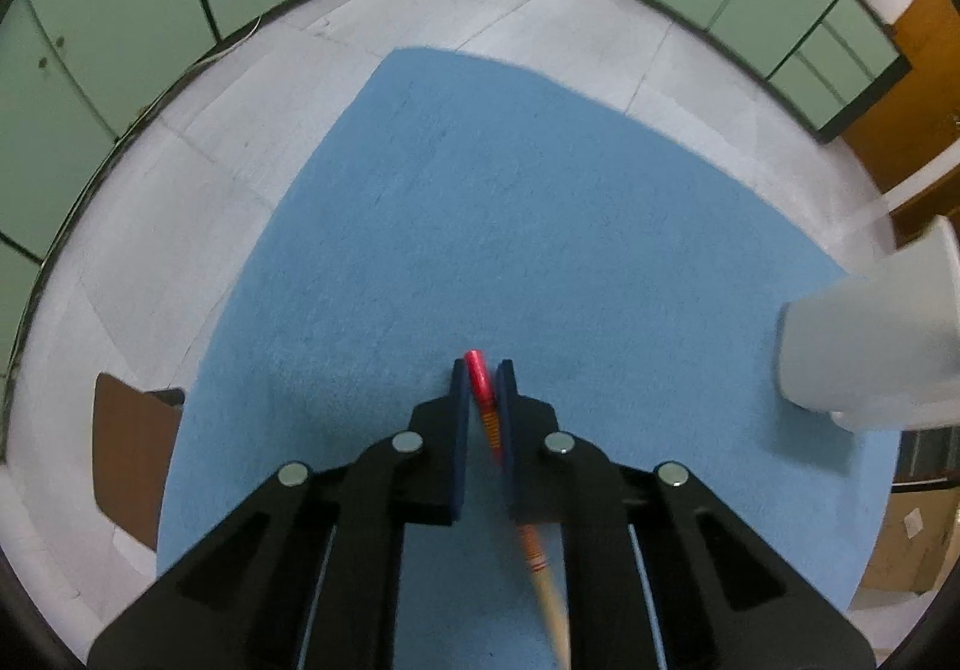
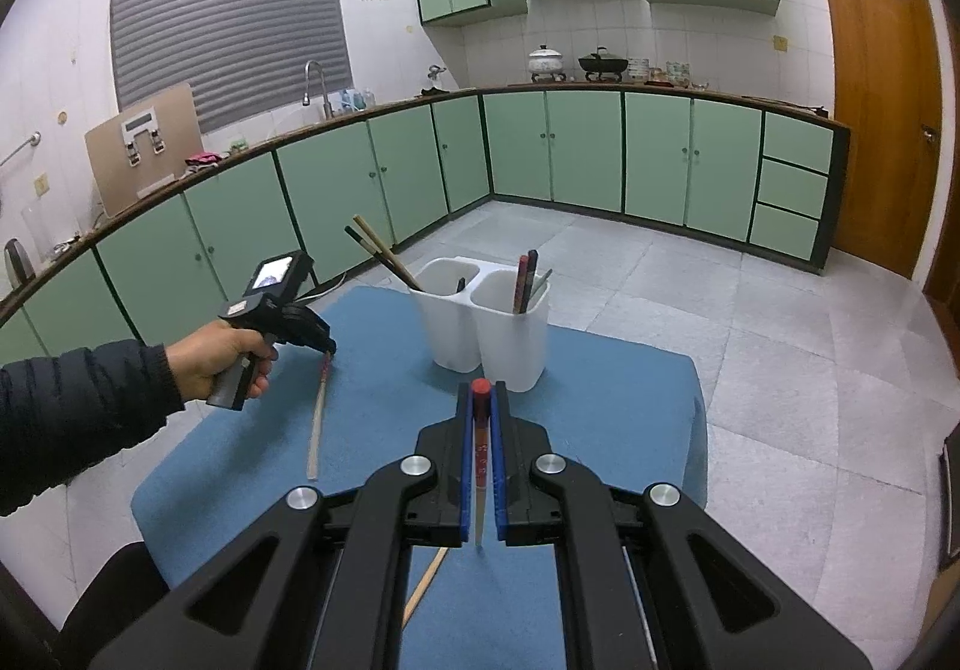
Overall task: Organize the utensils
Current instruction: 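Carry the red-patterned chopstick with the left tool while the right tool carries its chopstick toward the holder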
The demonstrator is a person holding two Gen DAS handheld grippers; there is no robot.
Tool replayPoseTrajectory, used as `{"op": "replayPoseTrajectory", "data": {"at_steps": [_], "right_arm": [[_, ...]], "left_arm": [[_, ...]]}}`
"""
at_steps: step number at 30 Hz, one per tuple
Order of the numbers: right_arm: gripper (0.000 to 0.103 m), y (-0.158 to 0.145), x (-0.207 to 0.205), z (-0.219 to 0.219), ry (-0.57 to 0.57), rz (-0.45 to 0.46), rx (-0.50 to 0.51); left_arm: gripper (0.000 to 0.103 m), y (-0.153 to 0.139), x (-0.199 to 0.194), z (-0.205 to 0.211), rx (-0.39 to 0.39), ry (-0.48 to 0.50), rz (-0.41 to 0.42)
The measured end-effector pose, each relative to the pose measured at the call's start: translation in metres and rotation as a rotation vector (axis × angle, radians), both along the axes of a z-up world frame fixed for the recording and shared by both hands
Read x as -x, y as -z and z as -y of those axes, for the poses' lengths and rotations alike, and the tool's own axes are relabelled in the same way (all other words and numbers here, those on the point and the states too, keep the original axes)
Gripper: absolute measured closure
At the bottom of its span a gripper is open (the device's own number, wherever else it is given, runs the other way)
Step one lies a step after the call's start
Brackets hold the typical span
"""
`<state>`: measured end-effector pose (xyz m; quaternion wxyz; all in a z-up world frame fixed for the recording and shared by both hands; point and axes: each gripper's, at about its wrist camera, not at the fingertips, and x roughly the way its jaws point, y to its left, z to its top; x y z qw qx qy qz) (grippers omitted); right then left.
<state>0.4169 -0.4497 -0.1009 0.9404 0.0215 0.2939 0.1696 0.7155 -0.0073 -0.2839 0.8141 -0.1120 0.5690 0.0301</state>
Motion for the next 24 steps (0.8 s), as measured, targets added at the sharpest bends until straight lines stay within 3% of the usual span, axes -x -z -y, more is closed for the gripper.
{"op": "replayPoseTrajectory", "data": {"at_steps": [6,14,20,24], "right_arm": [[0.097,-0.004,0.001,-0.004,0.018,-0.002,0.006],[0.097,-0.017,0.004,-0.021,0.027,0.007,0.04],[0.097,-0.028,0.01,-0.032,0.037,0.016,0.064],[0.097,-0.033,0.012,-0.039,0.042,0.02,0.075]], "left_arm": [[0.098,-0.062,0.047,0.018,0.002,0.105,0.204],[0.098,-0.144,0.142,0.029,0.102,0.218,0.471],[0.098,-0.182,0.194,0.054,0.105,0.305,0.566],[0.098,-0.19,0.196,0.059,0.098,0.332,0.577]]}}
